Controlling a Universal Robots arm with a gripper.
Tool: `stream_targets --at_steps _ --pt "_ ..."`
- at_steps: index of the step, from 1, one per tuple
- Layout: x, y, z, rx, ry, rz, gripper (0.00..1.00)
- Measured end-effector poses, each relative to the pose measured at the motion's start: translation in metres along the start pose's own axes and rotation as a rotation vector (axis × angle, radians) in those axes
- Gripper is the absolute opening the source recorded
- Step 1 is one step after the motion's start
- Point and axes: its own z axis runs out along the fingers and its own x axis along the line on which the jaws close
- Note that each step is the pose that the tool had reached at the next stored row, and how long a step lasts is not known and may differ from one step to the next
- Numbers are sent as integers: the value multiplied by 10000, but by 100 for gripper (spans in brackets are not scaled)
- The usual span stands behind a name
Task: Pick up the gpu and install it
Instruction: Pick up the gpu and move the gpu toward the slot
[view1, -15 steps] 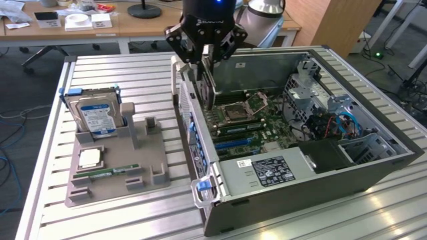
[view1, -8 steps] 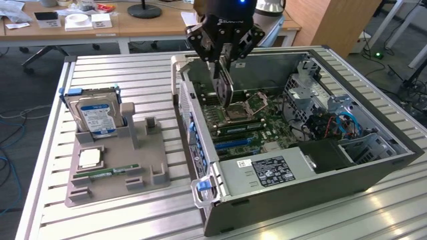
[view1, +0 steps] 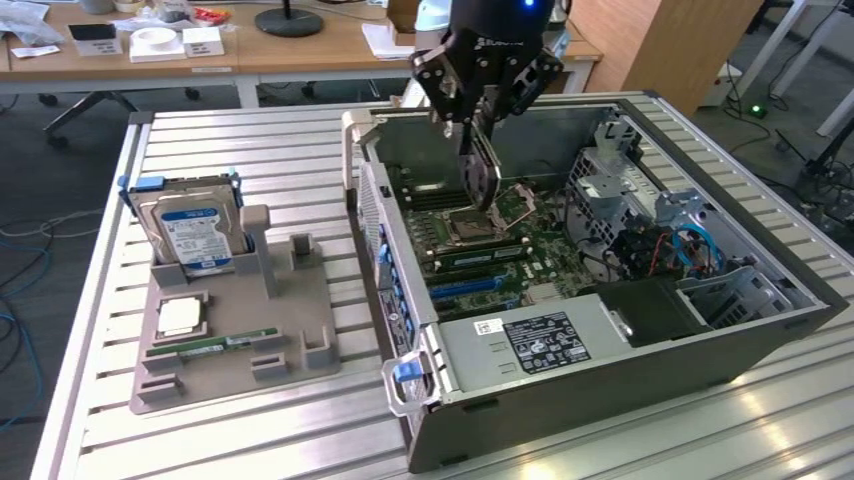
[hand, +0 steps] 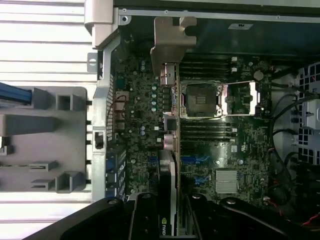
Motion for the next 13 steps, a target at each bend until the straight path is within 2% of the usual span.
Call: stream_targets --at_steps 2,13 --pt "-172 3 4 0 -1 5 27" --pt "-494 8 12 1 -2 19 27"
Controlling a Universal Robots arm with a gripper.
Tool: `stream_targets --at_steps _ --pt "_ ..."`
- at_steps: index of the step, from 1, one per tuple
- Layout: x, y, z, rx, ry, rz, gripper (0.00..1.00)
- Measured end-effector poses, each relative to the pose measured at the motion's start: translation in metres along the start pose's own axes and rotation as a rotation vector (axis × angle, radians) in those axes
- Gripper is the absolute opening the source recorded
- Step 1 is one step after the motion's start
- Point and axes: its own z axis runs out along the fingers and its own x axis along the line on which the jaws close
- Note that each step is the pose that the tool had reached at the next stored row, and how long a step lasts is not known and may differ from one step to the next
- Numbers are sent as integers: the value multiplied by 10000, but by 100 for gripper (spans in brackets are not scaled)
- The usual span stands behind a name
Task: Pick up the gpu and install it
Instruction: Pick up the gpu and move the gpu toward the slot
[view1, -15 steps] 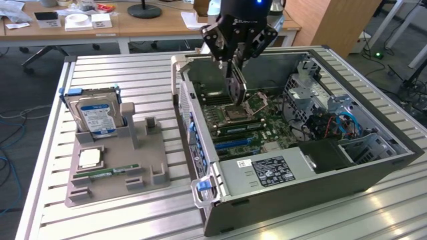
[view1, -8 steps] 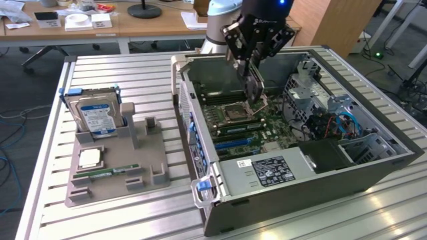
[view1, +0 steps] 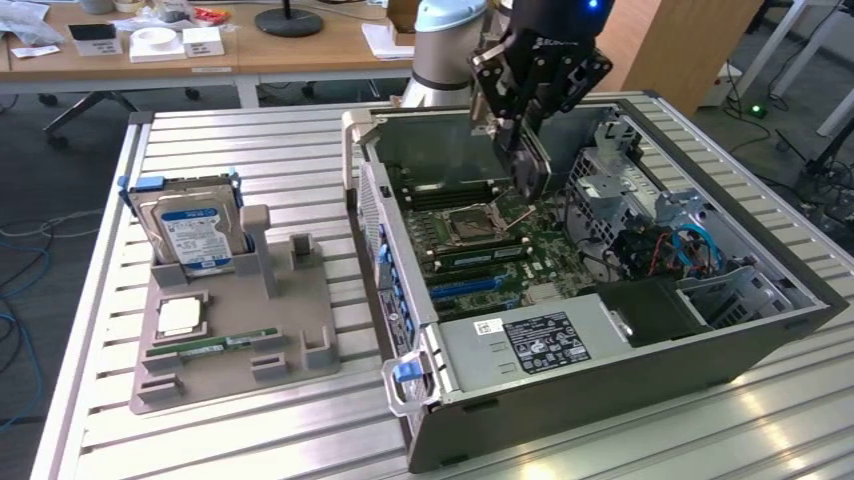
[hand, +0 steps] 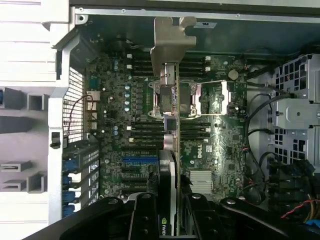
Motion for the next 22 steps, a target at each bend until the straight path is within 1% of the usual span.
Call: stream_targets --at_steps 22 --pt "-720 12 17 -9 0 11 27"
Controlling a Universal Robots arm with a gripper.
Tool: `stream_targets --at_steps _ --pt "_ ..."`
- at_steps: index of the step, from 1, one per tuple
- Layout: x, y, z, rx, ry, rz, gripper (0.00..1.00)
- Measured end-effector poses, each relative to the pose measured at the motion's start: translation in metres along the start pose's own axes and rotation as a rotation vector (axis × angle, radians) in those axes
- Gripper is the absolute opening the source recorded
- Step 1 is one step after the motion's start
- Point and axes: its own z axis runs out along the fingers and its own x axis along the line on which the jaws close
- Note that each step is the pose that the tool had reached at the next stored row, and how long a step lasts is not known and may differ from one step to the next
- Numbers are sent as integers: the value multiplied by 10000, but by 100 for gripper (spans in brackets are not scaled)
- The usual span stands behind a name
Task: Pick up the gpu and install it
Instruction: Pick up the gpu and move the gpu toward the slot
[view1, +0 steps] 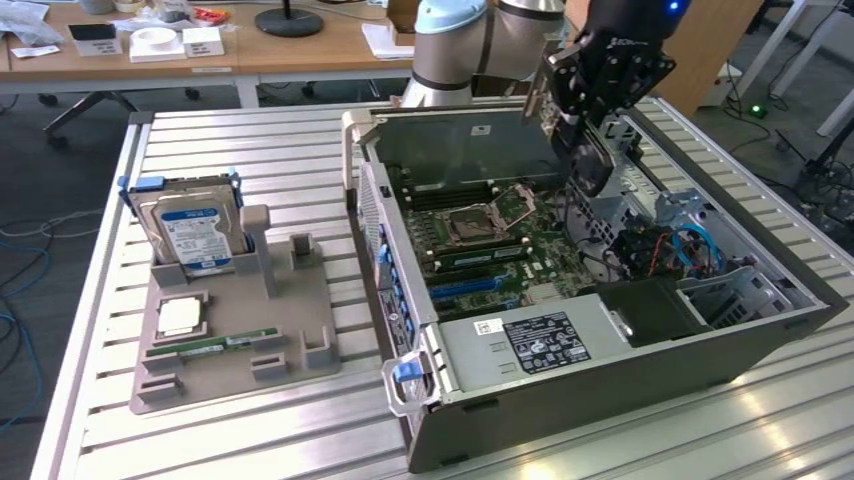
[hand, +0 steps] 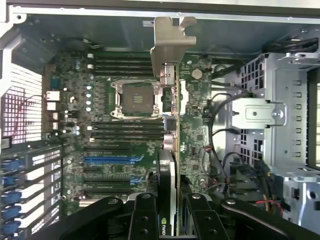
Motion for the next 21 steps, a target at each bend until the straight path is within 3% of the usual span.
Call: stream_targets --at_steps 10,21 --pt "-283 6 7 -9 0 2 27" --pt "-437 10 11 -20 0 3 27"
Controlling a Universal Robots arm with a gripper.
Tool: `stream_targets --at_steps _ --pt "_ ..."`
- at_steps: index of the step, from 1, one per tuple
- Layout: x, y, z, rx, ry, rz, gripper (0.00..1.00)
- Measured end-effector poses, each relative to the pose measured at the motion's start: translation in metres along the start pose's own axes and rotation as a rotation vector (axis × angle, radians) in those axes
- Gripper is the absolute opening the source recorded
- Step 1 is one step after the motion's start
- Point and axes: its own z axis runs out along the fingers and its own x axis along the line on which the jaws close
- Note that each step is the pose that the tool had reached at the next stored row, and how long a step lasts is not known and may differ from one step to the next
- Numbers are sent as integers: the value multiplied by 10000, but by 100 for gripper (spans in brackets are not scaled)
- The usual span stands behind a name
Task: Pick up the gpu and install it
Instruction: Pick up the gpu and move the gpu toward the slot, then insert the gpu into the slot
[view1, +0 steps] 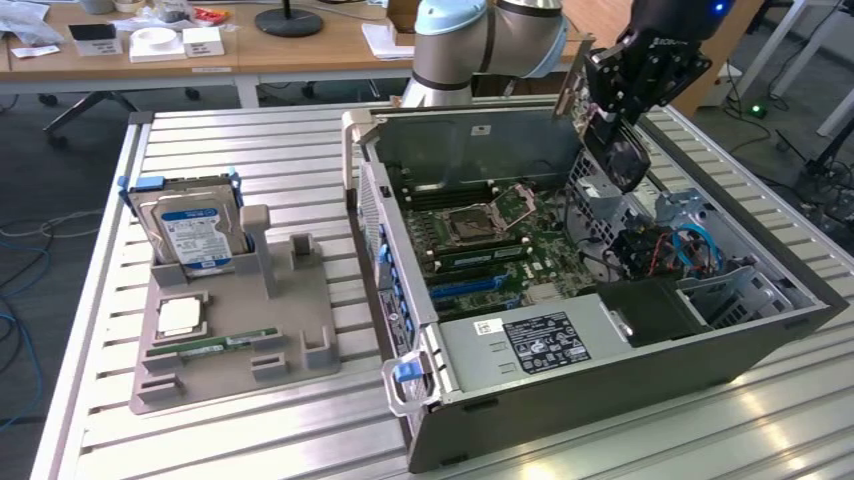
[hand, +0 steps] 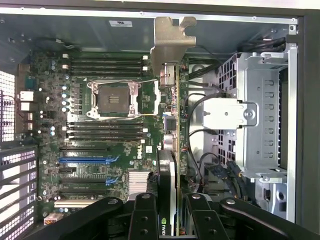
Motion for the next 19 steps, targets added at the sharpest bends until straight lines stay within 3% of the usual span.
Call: stream_targets --at_steps 15,19 --pt "0 0 0 1 2 -17 27" --pt "0 0 0 -5 23 -273 27"
